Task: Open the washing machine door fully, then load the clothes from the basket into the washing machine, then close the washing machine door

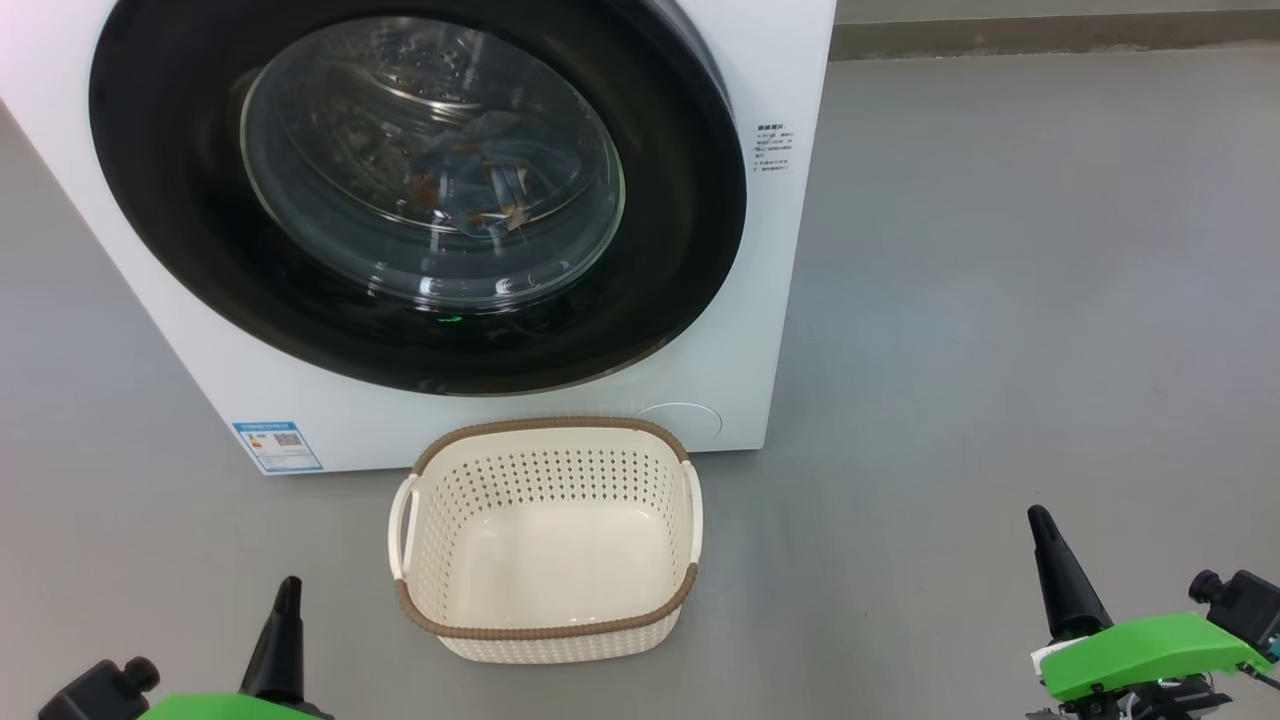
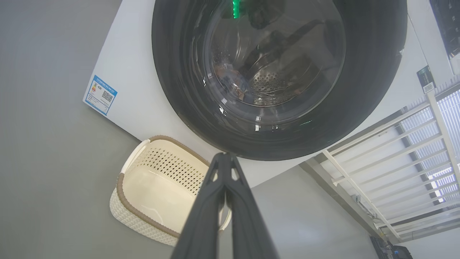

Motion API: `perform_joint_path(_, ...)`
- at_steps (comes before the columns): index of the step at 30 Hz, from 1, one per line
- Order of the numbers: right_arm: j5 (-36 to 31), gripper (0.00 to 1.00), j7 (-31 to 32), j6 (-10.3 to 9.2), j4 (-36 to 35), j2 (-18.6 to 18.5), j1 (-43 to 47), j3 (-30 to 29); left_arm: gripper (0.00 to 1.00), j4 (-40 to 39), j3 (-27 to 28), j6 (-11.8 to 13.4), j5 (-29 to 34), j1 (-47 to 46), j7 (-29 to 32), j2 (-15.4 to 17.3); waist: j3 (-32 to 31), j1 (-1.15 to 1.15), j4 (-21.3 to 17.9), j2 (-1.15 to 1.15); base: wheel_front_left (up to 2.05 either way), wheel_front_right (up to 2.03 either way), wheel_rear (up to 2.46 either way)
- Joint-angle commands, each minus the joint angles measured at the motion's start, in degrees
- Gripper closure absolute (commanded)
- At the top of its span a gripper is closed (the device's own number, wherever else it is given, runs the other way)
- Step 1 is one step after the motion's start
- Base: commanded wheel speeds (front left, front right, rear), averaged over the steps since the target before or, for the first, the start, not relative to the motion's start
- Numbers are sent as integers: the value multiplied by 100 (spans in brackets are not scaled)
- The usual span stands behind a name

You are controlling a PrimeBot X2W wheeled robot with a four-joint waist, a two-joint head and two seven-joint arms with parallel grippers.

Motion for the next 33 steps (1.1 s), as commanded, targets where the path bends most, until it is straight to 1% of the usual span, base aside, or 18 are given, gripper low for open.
perform_joint_path(1,179,100,52,-4,-179,-27,-149,13,100,-103,149,-6,-160,-246,48,58,0,0,0,0,0,0,0)
perform_joint_path(33,1995,100,596,-6,-248,133,-150,-193,100,-16,455,-9,-1951,-372,590,-41,-5,0,-7,0,0,0,0)
